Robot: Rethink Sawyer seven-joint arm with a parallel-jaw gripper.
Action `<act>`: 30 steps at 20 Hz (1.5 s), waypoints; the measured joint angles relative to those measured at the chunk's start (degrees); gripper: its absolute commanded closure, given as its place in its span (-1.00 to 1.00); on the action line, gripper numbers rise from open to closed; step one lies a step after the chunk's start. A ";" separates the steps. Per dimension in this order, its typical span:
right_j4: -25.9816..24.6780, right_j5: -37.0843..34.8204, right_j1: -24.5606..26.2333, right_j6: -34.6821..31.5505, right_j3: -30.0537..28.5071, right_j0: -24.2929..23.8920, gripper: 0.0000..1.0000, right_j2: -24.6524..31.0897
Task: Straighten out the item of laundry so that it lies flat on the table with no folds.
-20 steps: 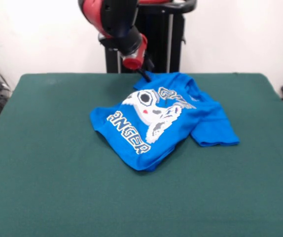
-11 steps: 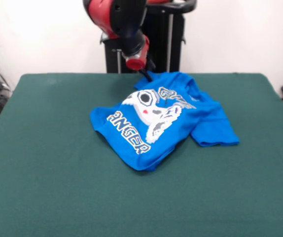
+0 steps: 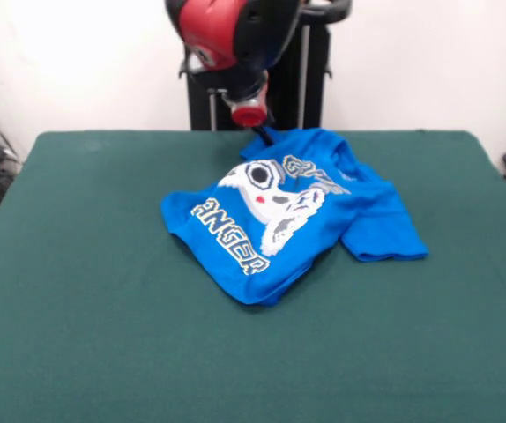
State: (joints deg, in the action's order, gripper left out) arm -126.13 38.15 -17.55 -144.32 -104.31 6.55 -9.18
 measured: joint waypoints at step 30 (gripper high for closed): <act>7.79 18.55 28.26 -13.54 20.14 28.88 -1.00 -27.53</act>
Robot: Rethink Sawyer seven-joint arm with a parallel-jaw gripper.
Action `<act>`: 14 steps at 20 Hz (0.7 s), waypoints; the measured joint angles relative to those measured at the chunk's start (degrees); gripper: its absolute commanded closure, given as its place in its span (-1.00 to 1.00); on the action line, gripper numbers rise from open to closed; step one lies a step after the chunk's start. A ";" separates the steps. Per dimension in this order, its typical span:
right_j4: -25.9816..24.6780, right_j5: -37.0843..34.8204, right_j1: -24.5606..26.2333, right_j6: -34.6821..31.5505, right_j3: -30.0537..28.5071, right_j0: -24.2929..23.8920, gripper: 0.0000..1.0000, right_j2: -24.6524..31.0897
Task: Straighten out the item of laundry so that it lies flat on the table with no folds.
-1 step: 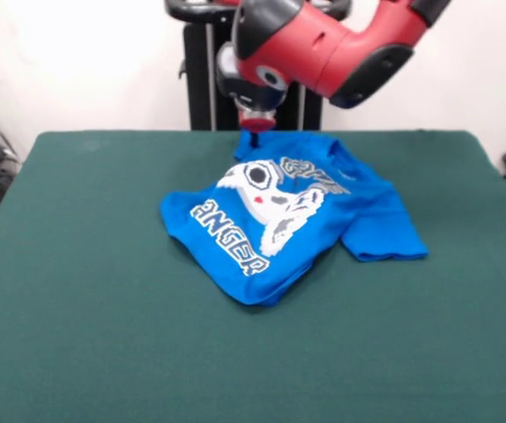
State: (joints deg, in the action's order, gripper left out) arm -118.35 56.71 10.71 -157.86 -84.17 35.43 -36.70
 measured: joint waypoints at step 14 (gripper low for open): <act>2.34 -0.08 8.32 -3.04 2.64 0.94 -1.00 -5.86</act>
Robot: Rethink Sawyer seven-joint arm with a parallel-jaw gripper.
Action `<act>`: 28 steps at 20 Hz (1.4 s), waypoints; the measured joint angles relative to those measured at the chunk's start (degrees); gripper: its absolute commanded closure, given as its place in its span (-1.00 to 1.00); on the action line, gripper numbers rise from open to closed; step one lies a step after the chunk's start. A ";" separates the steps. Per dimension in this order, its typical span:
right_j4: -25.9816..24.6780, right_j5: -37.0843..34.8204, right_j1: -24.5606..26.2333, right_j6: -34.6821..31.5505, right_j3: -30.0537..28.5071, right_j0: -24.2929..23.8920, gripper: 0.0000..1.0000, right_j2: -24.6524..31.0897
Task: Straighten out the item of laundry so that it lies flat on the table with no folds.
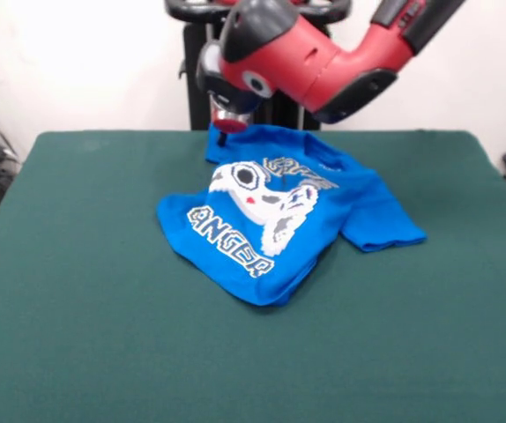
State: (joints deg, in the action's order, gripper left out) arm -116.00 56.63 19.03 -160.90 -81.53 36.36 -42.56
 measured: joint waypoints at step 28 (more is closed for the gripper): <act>14.35 -1.66 -12.78 0.00 -6.64 -15.93 -1.00 4.06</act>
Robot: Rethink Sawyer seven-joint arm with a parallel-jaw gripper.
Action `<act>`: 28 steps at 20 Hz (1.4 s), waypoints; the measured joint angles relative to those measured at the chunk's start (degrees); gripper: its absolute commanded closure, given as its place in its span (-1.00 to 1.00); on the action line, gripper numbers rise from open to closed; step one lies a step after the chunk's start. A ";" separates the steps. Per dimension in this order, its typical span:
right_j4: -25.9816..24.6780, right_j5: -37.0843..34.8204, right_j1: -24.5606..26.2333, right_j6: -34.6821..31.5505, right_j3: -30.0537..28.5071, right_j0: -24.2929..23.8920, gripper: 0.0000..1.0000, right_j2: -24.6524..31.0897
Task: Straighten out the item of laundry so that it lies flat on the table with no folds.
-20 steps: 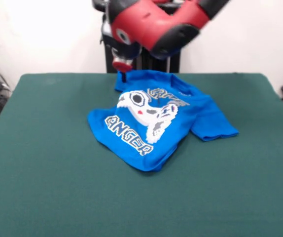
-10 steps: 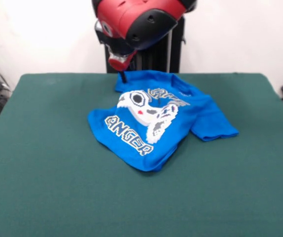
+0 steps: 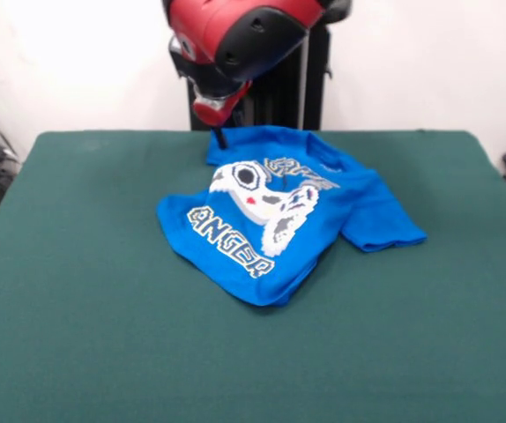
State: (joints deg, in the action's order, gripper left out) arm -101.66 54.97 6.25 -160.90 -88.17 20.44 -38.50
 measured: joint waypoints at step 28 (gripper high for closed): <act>3.14 -2.19 -7.83 0.00 -1.90 -2.78 -1.00 3.95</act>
State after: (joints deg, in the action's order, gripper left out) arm -98.51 52.78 -1.57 -160.90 -90.07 17.66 -34.55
